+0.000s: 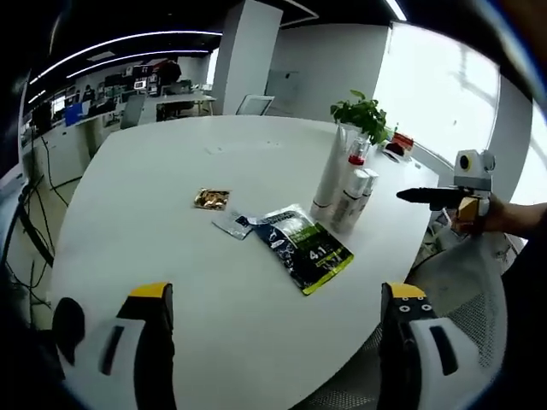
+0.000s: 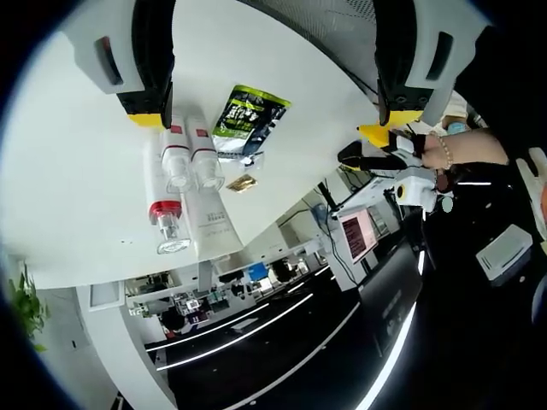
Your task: Arrange the skincare products in the storage area until every visible bottle or jar stands upright without overlapping.
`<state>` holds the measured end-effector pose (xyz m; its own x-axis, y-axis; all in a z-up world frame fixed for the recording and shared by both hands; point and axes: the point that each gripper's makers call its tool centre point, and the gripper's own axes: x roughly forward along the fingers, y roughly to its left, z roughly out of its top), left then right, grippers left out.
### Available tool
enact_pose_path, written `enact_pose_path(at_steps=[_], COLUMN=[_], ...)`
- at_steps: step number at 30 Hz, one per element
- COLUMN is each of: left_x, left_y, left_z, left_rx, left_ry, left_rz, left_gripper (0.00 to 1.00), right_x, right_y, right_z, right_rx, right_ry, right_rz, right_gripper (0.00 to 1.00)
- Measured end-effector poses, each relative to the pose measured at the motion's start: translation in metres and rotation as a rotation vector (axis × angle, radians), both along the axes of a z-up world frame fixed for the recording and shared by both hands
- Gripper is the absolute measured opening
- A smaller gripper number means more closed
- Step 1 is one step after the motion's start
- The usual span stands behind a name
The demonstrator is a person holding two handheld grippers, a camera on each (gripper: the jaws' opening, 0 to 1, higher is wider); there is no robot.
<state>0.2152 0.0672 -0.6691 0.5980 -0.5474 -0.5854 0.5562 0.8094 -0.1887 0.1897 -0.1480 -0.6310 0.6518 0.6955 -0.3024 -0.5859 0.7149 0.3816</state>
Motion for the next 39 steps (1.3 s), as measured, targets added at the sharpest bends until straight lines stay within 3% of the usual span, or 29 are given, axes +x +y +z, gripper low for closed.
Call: enact_pose_path(at_steps=[18, 34, 39], left_x=[0.061, 0.123, 0.135], left_y=[-0.012, -0.026, -0.028], left_z=[-0.026, -0.068, -0.071], left_rx=[0.12, 0.244, 0.276], left_ry=[0.01, 0.013, 0.014], left_rz=[-0.142, -0.274, -0.315], left_gripper=[0.82, 0.7, 0.67], right_x=[0.008, 0.009, 0.011], right_y=[-0.011, -0.014, -0.017], right_z=[-0.004, -0.009, -0.009], right_rx=[-0.004, -0.025, -0.019], right_ry=[0.012, 0.033, 0.038], right_rz=[-0.054, -0.079, -0.095], right_gripper=[1.0, 1.0, 1.0])
